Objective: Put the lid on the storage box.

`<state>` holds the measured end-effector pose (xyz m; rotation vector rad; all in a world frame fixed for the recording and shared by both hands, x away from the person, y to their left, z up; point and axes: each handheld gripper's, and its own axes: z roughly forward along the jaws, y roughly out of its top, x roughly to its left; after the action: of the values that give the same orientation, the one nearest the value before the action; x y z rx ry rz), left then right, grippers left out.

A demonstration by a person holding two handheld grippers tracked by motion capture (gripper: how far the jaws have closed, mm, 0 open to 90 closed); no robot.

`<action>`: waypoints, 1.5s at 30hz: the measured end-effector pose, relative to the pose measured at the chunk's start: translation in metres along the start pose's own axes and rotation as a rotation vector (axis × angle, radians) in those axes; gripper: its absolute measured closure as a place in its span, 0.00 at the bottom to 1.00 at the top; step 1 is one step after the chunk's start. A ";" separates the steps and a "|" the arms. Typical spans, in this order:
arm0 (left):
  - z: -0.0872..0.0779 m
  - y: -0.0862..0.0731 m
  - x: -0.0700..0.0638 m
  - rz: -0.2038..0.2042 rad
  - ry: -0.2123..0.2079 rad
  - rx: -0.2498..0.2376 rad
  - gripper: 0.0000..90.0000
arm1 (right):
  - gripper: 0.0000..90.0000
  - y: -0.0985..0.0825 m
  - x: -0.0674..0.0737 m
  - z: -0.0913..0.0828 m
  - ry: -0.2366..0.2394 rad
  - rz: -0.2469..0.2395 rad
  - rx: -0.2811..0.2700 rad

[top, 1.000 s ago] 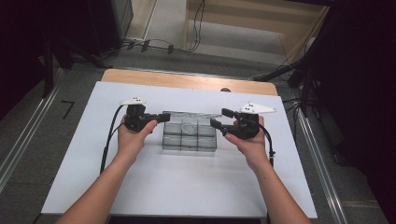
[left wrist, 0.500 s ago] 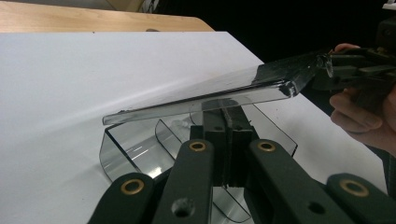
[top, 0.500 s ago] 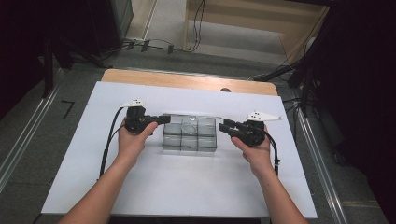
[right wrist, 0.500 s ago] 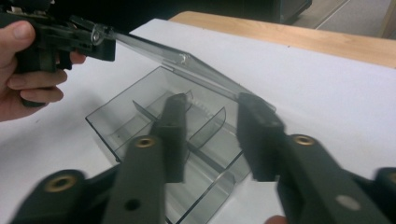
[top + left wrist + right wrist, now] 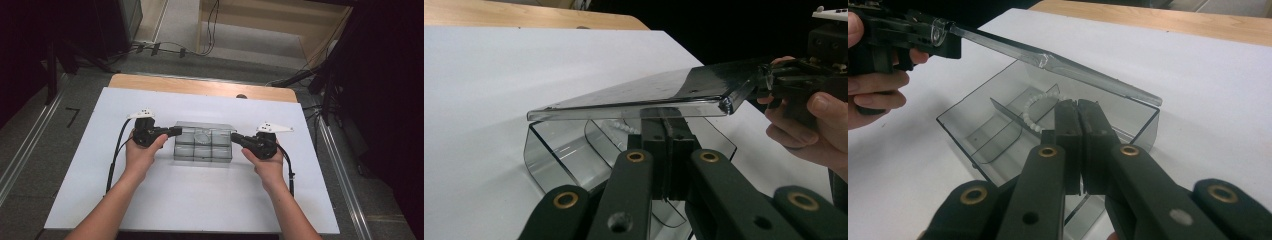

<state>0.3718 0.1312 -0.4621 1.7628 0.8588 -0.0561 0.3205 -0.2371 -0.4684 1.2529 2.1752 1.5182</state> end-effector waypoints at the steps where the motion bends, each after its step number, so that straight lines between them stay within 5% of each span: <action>1: 0.000 -0.001 0.000 0.002 -0.002 -0.001 1.00 | 0.96 -0.001 0.001 0.000 0.000 0.001 -0.001; 26: -0.010 -0.018 -0.011 0.001 -0.038 -0.031 1.00 | 0.98 -0.012 0.011 -0.007 0.029 -0.012 -0.057; 45: -0.020 -0.033 -0.024 0.012 0.008 -0.046 0.99 | 0.98 -0.028 0.017 -0.011 0.022 -0.019 -0.058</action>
<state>0.3281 0.1401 -0.4711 1.7265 0.8488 -0.0213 0.2891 -0.2357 -0.4823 1.1997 2.1338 1.5836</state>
